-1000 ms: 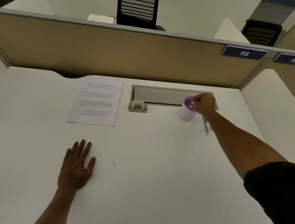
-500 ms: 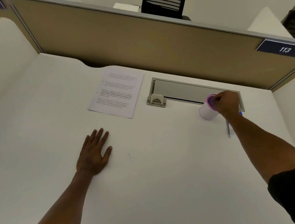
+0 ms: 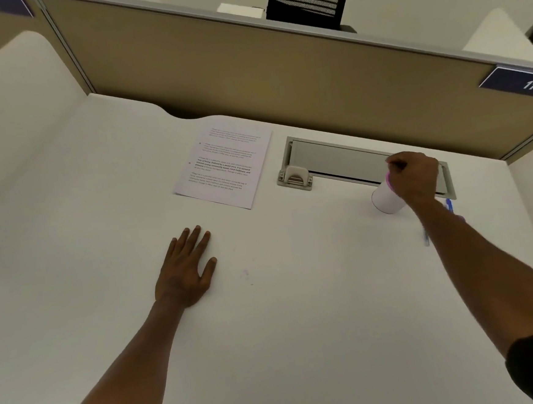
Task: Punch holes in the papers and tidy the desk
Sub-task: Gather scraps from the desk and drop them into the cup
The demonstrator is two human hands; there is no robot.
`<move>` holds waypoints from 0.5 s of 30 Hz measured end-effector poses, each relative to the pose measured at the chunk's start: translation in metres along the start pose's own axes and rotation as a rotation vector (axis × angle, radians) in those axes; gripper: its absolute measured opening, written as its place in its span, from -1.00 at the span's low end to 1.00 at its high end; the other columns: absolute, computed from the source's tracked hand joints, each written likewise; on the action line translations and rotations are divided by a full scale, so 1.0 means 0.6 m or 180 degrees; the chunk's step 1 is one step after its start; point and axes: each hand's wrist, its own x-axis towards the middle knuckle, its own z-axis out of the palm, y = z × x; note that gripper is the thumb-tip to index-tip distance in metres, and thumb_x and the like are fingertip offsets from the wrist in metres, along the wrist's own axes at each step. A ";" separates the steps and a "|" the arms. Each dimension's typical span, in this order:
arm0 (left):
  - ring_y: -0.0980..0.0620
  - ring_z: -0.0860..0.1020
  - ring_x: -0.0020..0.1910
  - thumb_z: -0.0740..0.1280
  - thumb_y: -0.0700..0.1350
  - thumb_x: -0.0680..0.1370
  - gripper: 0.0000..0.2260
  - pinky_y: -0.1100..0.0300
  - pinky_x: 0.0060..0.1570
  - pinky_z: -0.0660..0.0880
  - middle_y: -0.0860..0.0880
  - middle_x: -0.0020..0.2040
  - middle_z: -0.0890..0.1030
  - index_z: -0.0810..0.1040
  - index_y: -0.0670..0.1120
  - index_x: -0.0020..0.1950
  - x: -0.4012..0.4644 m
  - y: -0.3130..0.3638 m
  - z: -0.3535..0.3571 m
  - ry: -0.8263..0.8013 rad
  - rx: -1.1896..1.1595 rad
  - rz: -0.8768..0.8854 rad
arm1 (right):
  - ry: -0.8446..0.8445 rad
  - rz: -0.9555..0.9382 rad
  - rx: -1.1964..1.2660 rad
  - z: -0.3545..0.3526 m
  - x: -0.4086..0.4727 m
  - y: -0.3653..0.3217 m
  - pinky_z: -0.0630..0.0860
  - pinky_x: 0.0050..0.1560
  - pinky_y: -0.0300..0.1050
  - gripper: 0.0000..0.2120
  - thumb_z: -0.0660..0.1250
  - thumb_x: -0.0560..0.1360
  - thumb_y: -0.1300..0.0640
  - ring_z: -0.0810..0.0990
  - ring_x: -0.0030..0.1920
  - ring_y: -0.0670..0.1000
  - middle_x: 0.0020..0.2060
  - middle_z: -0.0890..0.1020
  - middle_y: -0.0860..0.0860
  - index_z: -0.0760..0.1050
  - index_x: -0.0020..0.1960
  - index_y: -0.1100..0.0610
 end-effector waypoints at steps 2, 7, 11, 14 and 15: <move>0.07 -0.01 0.63 0.08 0.19 0.61 -0.43 -0.02 0.58 0.03 0.07 0.63 0.12 0.13 0.09 0.62 -0.001 0.000 0.000 0.0025 -0.0027 0.0013 | -0.0083 0.0097 0.0643 0.015 -0.037 -0.051 0.52 0.10 -0.17 -0.86 0.38 0.46 0.23 0.70 -0.08 0.07 -0.12 0.74 0.11 0.70 -0.04 0.16; 0.07 -0.02 0.63 0.08 0.18 0.61 -0.43 -0.02 0.59 0.03 0.07 0.63 0.11 0.13 0.08 0.62 -0.001 0.000 -0.002 0.0021 -0.0076 0.0003 | -0.0827 0.0220 0.1578 0.097 -0.197 -0.190 0.51 -0.10 -0.44 -0.89 0.45 0.40 0.26 0.68 -0.22 -0.08 -0.20 0.74 0.05 0.72 -0.12 0.12; 0.05 0.01 0.63 0.11 0.17 0.61 -0.43 -0.03 0.58 0.05 0.05 0.63 0.12 0.14 0.08 0.62 -0.003 0.002 -0.004 0.0051 -0.0111 0.0007 | -0.1040 0.0242 0.1801 0.159 -0.296 -0.267 0.57 -0.06 -0.30 -0.91 0.45 0.41 0.22 0.69 -0.20 -0.08 -0.17 0.74 0.00 0.71 -0.10 0.13; 0.05 0.00 0.63 0.10 0.17 0.61 -0.42 -0.03 0.58 0.05 0.05 0.63 0.11 0.12 0.08 0.62 -0.002 0.001 -0.005 0.0020 -0.0084 0.0000 | -0.1060 -0.0067 0.1550 0.189 -0.327 -0.301 0.57 0.04 -0.16 -0.81 0.38 0.46 0.20 0.64 -0.02 -0.03 0.00 0.68 0.02 0.65 0.05 0.14; 0.04 0.00 0.63 0.10 0.18 0.62 -0.42 -0.03 0.59 0.04 0.05 0.64 0.11 0.11 0.08 0.62 -0.002 0.001 -0.005 0.0006 -0.0078 0.0002 | -0.1152 -0.0278 0.1343 0.197 -0.332 -0.307 0.53 0.13 -0.12 -0.76 0.34 0.48 0.22 0.59 0.08 0.00 0.08 0.64 0.04 0.61 0.13 0.14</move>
